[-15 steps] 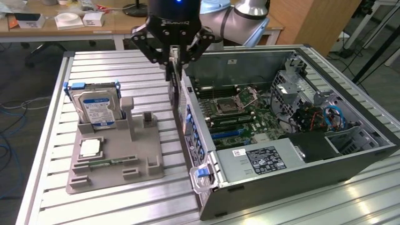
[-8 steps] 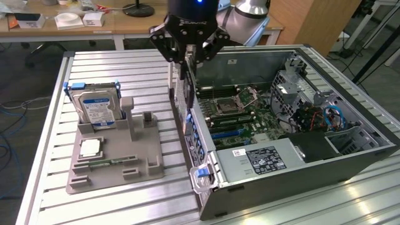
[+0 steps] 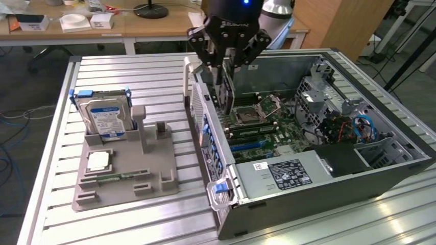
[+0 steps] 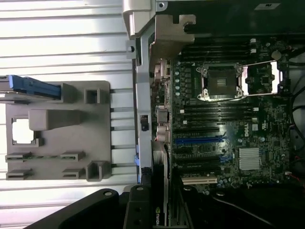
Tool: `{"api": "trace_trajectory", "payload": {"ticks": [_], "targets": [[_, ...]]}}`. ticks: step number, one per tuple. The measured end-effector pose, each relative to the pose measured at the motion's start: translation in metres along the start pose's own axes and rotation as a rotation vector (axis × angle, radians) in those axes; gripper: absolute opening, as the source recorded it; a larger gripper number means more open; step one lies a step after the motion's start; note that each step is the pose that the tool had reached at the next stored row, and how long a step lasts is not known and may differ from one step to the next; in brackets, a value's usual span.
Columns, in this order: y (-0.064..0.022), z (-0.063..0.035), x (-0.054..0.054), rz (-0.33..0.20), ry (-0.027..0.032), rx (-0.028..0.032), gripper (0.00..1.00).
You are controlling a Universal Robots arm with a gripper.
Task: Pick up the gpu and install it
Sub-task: 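Pick up the gpu and move the gpu toward the slot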
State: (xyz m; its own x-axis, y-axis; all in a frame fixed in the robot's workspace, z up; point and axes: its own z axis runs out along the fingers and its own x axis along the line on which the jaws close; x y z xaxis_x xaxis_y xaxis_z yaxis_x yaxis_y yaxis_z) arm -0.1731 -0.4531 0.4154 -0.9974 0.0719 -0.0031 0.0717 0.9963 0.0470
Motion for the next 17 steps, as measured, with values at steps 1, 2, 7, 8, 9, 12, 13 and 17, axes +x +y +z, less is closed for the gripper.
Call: {"api": "trace_trajectory", "payload": {"ticks": [1, 2, 7, 8, 9, 12, 13, 17], "targets": [[0.0004, 0.0001, -0.004, 0.000, 0.0004, -0.0007, 0.26], [0.0007, 0.0000, -0.009, 0.000, 0.0009, -0.0012, 0.26], [0.0022, 0.0002, -0.031, 0.000, 0.0072, -0.0034, 0.26], [0.0025, 0.0002, -0.035, 0.001, 0.0109, -0.0034, 0.26], [0.0026, 0.0002, -0.038, 0.001, 0.0159, -0.0030, 0.26], [0.0033, 0.0003, -0.050, 0.002, 0.0314, -0.0017, 0.26], [0.0035, 0.0003, -0.053, 0.002, 0.0345, -0.0015, 0.26], [0.0047, 0.0005, -0.070, 0.002, 0.0476, -0.0005, 0.26]]}}
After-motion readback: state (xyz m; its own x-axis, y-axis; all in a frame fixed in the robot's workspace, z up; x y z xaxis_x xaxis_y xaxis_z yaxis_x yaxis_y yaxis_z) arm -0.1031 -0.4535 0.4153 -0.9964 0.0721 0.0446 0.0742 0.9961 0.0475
